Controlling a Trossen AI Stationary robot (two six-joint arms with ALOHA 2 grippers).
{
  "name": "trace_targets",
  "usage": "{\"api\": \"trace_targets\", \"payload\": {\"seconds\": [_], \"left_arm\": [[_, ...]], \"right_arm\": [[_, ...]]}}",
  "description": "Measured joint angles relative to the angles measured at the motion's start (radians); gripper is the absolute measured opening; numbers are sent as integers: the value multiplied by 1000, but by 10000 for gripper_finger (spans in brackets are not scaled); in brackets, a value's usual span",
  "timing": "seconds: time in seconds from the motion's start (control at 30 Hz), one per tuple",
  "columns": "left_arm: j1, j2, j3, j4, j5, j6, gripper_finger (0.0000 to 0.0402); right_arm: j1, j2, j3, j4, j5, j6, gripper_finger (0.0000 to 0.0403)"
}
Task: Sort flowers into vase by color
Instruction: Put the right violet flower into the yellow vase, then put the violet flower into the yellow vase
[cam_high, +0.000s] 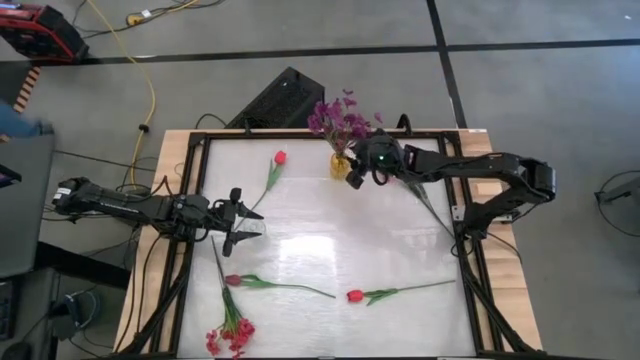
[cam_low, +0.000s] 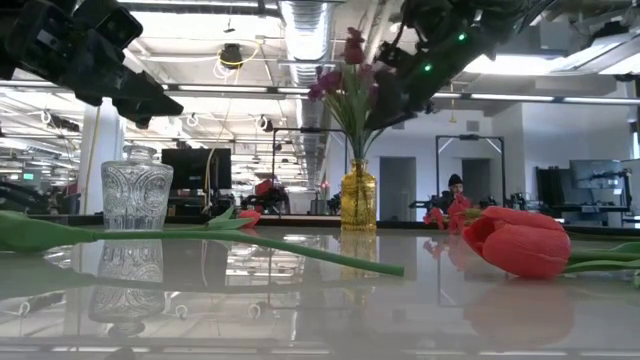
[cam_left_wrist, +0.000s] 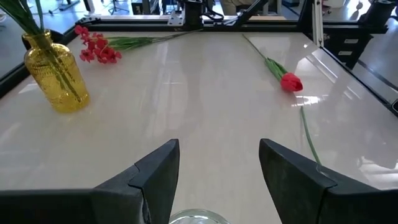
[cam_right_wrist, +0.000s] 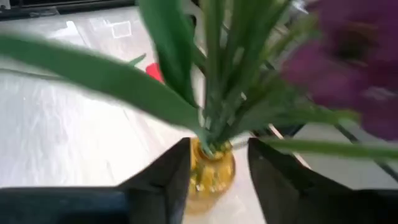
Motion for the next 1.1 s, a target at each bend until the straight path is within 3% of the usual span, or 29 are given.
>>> {"api": "trace_targets", "payload": {"seconds": [0.13,0.27,0.4,0.5,0.57,0.73,0.87,1.1], "left_arm": [[0,0,55,-69,14,-10,210],[0,0,161,-297,103,-81,210],[-22,0,226,-481,222,-176,210],[-89,1,227,-498,334,-220,210],[-152,5,227,-480,354,-245,210],[-309,71,228,-437,197,-299,210],[-403,199,227,-358,104,-301,210],[-440,385,228,-205,22,-220,210]], "right_arm": [[-1,-67,27,-159,-77,64,228],[20,-107,81,-344,-291,163,250],[104,-113,83,-375,-467,182,250],[202,-97,83,-372,-494,183,246],[267,-86,82,-365,-494,181,244],[405,-68,82,-295,-484,181,240],[502,-44,81,-195,-400,180,240],[586,135,84,108,-380,198,240]]}}
